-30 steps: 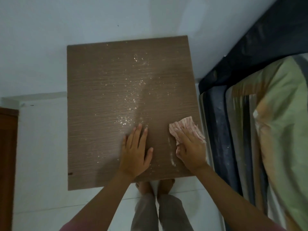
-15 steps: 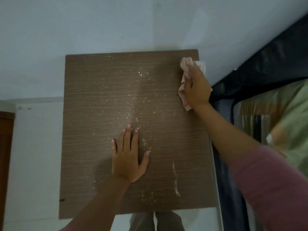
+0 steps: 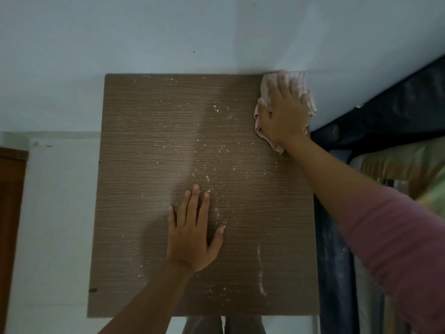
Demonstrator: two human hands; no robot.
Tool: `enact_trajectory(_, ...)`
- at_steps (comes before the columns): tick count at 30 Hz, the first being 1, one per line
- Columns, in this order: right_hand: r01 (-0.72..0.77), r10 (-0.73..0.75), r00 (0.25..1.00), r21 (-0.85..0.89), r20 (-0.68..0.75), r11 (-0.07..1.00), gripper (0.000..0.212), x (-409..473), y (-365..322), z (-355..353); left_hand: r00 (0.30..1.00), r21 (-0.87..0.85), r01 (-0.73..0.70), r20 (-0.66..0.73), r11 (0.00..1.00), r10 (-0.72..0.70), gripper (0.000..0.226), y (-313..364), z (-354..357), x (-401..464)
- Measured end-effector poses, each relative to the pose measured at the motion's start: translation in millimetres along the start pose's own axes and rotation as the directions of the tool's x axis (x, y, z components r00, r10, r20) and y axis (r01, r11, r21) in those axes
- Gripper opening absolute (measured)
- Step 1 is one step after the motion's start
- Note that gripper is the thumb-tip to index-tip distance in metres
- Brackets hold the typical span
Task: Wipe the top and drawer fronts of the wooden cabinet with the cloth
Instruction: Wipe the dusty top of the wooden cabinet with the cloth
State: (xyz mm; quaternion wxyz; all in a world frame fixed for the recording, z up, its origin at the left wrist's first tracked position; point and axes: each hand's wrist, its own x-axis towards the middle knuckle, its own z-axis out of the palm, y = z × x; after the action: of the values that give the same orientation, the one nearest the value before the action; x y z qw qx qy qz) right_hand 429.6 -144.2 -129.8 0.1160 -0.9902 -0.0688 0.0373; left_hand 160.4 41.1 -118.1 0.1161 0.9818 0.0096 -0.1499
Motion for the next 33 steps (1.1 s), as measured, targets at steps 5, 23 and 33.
enact_trajectory(5,0.27,-0.269,0.961,0.002,0.058,0.963,0.056,-13,1,-3,1.0,0.002,0.011,0.001,1.0,-0.011,0.076,1,-1,0)
enact_trajectory(23,0.537,-0.54,0.833,0.061,0.118,0.842,0.056,-159,18,0,0.996,-0.019,0.0,-0.085,1.0,-0.002,0.077,2,2,-1)
enact_trajectory(33,0.469,-0.484,0.871,0.155,0.08,0.869,0.053,-247,16,-1,0.996,-0.057,-0.022,-0.086,0.998,0.017,0.079,3,-2,-4)
